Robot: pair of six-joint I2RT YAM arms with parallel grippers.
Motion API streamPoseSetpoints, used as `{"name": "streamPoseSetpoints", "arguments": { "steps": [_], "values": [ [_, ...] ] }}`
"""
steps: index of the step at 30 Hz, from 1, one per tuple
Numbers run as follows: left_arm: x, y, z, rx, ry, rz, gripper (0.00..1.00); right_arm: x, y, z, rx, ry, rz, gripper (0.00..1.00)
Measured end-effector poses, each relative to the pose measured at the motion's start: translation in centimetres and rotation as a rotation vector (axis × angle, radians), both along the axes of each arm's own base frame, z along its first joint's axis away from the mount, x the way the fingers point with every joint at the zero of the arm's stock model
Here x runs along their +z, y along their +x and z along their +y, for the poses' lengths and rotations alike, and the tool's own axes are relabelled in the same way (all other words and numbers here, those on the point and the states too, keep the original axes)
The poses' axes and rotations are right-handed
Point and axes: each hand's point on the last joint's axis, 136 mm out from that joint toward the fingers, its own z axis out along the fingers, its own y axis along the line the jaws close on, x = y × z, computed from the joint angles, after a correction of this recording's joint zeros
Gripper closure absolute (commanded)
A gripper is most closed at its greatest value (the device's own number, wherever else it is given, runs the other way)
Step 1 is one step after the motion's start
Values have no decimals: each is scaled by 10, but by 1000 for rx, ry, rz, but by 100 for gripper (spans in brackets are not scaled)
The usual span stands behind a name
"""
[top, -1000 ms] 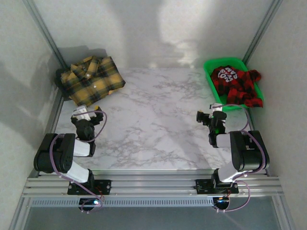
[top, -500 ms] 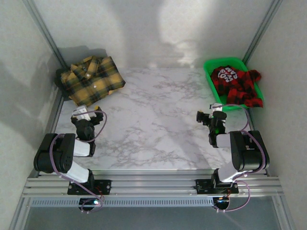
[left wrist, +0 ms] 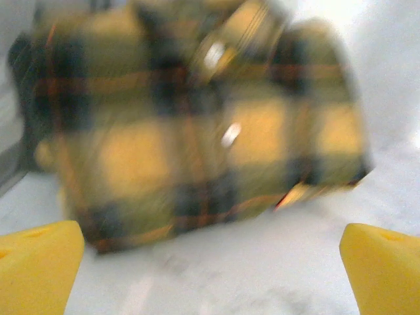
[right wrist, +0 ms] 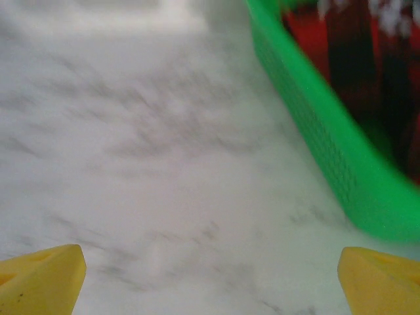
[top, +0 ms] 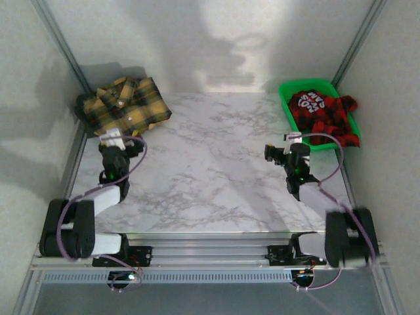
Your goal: Fold and stack the long sleeve shirts
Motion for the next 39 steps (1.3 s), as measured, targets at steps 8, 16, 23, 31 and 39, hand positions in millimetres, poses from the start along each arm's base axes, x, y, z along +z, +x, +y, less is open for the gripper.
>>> {"name": "streamPoseSetpoints", "arguments": {
  "steps": [8,16,23,31,39],
  "values": [
    [173,-1,-49,-128,-212,-160,0,103,-55,14,-22,137,15,1],
    [194,59,-139,-304,-328,75,0,122,48,-36,-243,184,394,1],
    [138,72,-264,-489,-291,316,0,70,149,-111,-414,337,567,6],
    [133,53,-280,-528,-302,349,1,-43,142,-121,-533,397,831,8],
    [143,27,-257,-509,-315,323,0,-72,143,-139,-630,440,847,23]
  ]
}}
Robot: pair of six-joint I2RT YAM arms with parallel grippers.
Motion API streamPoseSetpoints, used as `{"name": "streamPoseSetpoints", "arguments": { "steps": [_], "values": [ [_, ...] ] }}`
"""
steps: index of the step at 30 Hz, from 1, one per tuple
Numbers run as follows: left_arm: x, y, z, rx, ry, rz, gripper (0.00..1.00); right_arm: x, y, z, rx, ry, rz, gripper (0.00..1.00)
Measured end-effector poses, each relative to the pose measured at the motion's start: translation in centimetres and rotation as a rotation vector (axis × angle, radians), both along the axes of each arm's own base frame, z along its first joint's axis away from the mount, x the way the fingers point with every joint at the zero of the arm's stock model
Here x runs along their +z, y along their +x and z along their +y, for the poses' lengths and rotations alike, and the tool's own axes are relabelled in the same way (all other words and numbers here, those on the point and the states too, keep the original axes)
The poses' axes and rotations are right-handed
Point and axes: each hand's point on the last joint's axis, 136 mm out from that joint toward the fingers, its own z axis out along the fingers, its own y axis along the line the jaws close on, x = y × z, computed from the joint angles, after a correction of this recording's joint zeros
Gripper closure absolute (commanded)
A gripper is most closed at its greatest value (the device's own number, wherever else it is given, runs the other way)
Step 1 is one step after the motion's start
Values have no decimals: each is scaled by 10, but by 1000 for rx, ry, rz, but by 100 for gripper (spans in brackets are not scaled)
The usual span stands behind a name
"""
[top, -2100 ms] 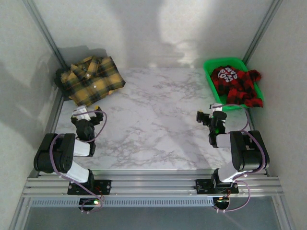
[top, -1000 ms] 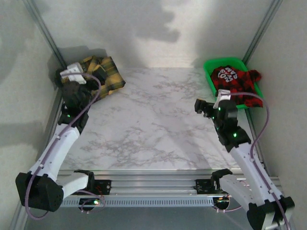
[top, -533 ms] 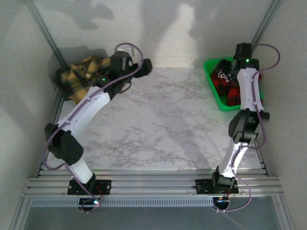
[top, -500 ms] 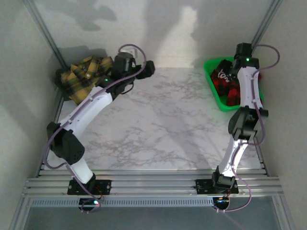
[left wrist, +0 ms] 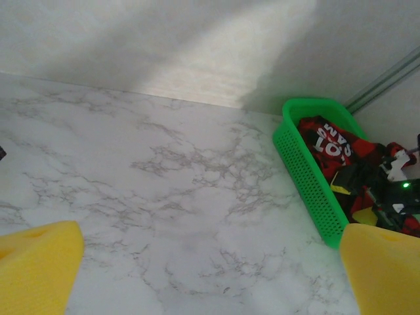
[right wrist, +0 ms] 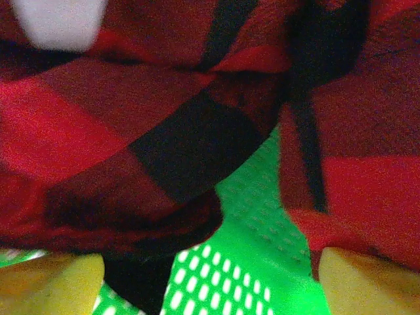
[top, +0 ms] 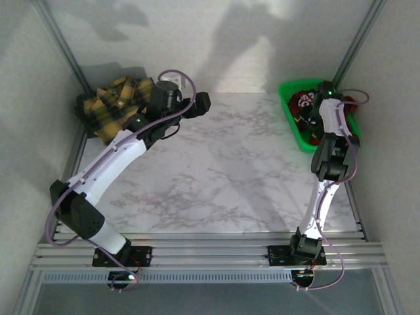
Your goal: Fold and stack the long sleeve shirts
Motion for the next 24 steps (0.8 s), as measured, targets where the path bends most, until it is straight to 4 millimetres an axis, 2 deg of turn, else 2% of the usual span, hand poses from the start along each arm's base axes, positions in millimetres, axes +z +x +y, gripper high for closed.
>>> {"name": "streamPoseSetpoints", "arguments": {
  "steps": [2,7,14,16,24],
  "values": [
    [-1,-2,9,18,-5,-1,0,-8,-2,-5,-34,-18,15,28],
    [-4,-1,27,59,-16,0,0,-25,-10,-16,-100,-73,42,31],
    [-9,-3,38,81,-20,5,0,-33,-4,-31,-132,-155,-3,32],
    [-10,-4,39,81,-21,7,1,-37,-3,-32,-135,-161,-5,41],
    [4,-7,56,114,-41,-24,0,-31,11,-27,-165,-188,-62,92]
  ]
}}
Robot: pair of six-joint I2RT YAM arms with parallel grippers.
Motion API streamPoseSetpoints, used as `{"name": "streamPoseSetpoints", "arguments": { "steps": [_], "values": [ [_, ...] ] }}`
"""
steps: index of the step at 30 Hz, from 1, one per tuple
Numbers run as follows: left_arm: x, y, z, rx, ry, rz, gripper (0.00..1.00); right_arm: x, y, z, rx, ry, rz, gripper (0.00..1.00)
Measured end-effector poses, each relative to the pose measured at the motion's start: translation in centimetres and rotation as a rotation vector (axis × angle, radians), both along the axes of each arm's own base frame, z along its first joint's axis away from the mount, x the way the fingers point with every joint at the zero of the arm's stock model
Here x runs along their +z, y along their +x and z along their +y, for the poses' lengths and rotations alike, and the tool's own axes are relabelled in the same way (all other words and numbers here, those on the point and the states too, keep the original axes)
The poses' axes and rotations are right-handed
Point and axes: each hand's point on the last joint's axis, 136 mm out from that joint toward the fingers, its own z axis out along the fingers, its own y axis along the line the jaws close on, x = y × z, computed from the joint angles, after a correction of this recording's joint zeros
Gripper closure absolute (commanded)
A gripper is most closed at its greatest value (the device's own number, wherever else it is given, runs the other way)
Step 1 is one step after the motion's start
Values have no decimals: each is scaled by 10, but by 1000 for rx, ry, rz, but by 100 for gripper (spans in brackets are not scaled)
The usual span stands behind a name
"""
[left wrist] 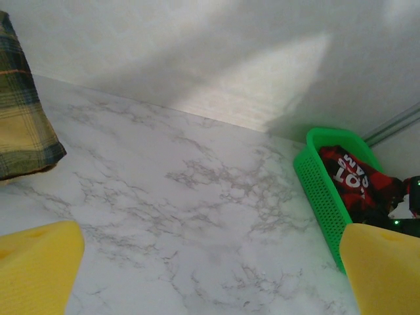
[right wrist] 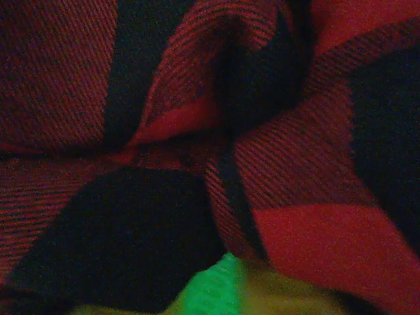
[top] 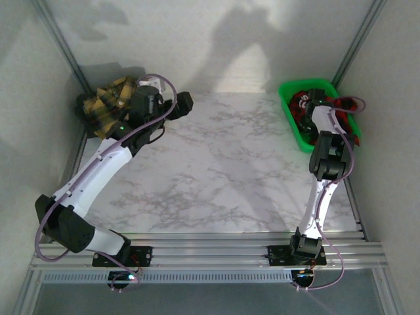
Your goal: Fold and stack the long sleeve shirts
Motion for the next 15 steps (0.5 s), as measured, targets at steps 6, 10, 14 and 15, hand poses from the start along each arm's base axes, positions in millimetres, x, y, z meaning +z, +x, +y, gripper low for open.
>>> {"name": "streamPoseSetpoints", "arguments": {
  "steps": [6,10,14,15],
  "values": [
    [-3,-3,19,43,-25,-10,0,31,14,13,16,62,-124,100],
    [-9,2,35,77,-33,-12,0,129,36,29,90,124,-368,100],
    [-5,10,43,86,-50,-37,0,281,49,54,212,152,-721,100],
    [-3,13,43,84,-57,-47,0,323,44,65,255,161,-816,100]
  ]
}}
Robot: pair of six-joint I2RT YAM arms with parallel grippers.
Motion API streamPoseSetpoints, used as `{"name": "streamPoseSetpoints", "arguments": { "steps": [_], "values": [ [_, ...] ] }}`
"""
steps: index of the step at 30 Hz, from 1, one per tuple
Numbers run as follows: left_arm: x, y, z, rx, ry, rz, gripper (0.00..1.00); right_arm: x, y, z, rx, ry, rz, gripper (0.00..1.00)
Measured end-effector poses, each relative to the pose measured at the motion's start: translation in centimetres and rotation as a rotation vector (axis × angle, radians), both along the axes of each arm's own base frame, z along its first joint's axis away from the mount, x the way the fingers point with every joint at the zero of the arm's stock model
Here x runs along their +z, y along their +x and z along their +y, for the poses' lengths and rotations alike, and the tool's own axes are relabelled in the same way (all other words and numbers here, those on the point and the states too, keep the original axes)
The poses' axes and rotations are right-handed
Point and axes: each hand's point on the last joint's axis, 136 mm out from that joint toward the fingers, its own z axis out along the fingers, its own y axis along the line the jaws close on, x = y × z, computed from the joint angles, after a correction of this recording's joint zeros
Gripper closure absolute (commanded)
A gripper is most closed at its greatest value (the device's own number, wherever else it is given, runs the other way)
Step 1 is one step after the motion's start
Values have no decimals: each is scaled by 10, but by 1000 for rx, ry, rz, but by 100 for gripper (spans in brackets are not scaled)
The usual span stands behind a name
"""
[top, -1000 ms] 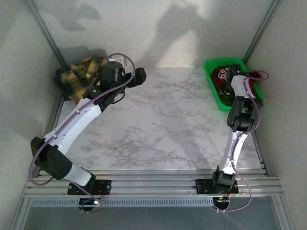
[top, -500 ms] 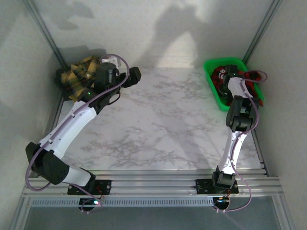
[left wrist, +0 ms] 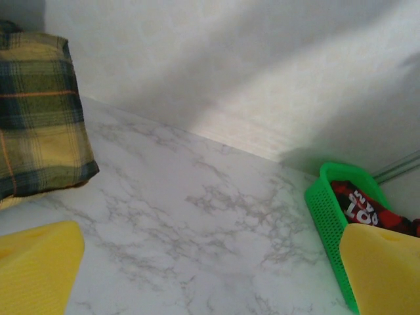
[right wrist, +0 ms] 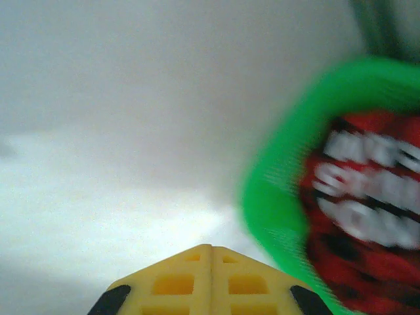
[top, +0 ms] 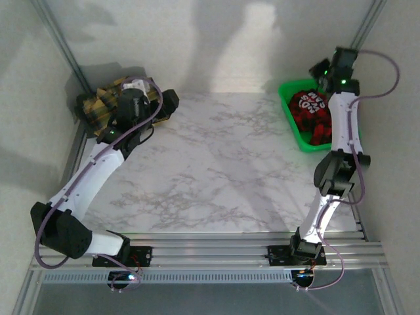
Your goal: Fold and stack the long sleeve shirts
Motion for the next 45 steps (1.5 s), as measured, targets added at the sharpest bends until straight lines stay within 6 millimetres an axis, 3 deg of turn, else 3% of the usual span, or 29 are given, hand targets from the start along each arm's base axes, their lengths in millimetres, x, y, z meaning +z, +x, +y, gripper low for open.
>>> {"name": "streamPoseSetpoints", "arguments": {
  "steps": [3,4,6,8,11,16,18,20,22,26,29,32,34,36,37,39,41,43,45],
  "values": [
    [1,14,-3,-17,-14,-13,0,96,-26,35,95,-22,-208,100],
    [1,22,-6,-28,-20,-14,0,122,-36,45,114,-36,-252,91],
    [2,35,-14,-52,-30,-21,0,147,-52,57,122,-46,-275,55],
    [0,44,-22,-79,-38,-21,0,143,-57,52,92,-62,-236,37],
    [-5,48,-30,-118,-51,-7,0,76,-41,27,26,-77,-50,2],
    [-5,43,-33,-141,-56,2,0,-104,1,-8,-29,-80,360,1],
    [-6,38,-31,-136,-53,9,0,-165,11,-15,-33,-76,481,1],
    [-10,28,-25,-123,-47,22,0,-210,15,-21,-35,-71,579,1],
    [-14,19,-20,-107,-42,37,0,-241,18,-26,-43,-73,645,2],
    [-19,8,-10,-68,-40,58,0,-270,23,-35,-63,-79,703,9],
    [-21,7,-5,-41,-32,67,0,-285,22,-38,-78,-74,738,32],
    [-24,7,-1,-18,-21,75,0,-293,17,-38,-92,-64,767,70],
    [-24,8,2,-5,-18,73,0,-292,17,-38,-101,-53,765,89],
    [-23,9,5,4,-18,72,0,-285,21,-34,-94,-25,740,100],
    [-23,10,8,9,-18,71,0,-279,23,-31,-88,-8,719,100],
    [-22,15,15,25,-22,64,0,-247,33,-19,-46,31,623,100],
    [-17,26,24,41,-30,48,0,-195,42,-1,8,55,489,100],
    [-9,41,32,51,-44,23,0,-121,47,26,84,62,319,100],
    [4,60,38,53,-59,-11,0,-14,40,73,205,60,57,100]
  ]
}}
